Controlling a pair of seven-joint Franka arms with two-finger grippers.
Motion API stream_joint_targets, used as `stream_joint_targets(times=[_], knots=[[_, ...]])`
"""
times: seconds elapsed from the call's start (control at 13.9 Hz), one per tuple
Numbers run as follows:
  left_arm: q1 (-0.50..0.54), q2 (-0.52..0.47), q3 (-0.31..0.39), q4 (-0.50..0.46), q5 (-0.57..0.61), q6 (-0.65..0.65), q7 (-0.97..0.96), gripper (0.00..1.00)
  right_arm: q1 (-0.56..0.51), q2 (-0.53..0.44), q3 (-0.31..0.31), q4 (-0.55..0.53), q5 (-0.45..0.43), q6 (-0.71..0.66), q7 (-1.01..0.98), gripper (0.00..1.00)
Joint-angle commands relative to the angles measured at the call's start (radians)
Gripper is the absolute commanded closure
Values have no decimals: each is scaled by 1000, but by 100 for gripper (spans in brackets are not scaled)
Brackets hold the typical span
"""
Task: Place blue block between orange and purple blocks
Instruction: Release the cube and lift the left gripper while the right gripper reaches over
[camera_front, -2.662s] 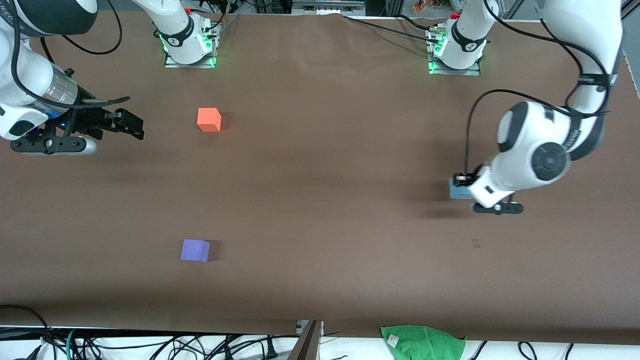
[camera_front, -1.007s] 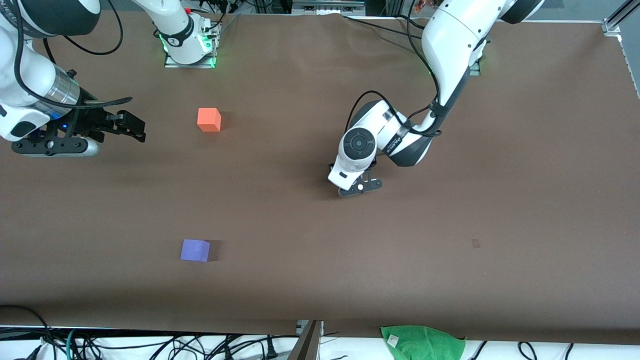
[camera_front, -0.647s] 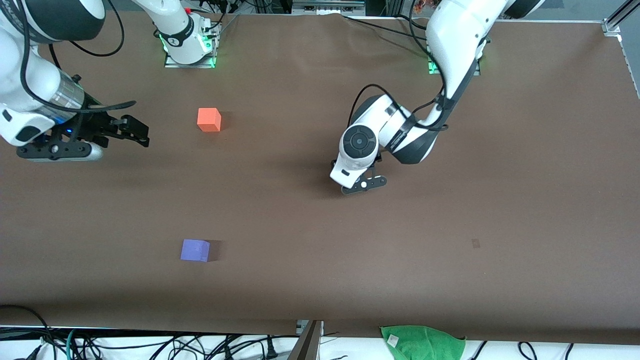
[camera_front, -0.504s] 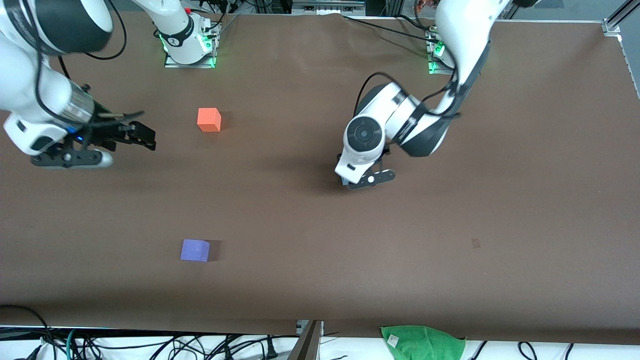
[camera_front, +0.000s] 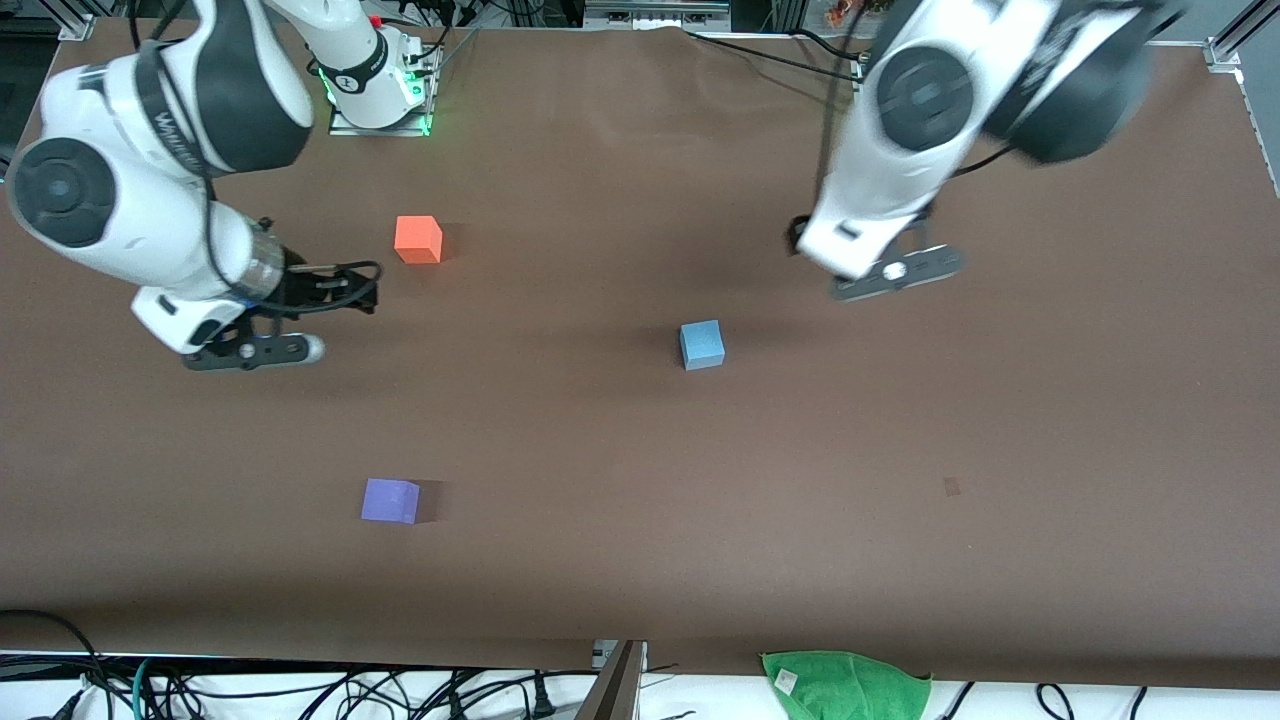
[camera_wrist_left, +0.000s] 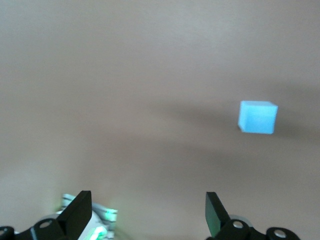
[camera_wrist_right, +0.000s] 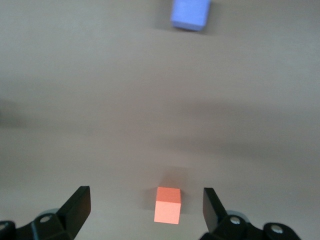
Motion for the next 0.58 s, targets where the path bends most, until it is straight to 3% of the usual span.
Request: stream_joint_targets(times=[0.0, 0.29, 0.5], knots=[[153, -60, -6, -33, 13, -41, 283, 0, 112, 50, -1, 14, 9, 19, 14, 1], [309, -57, 2, -50, 2, -20, 546, 0, 299, 211, -2, 28, 72, 327, 176, 1], [289, -135, 109, -149, -4, 146, 656, 0, 443, 390, -4, 153, 63, 484, 372, 1]])
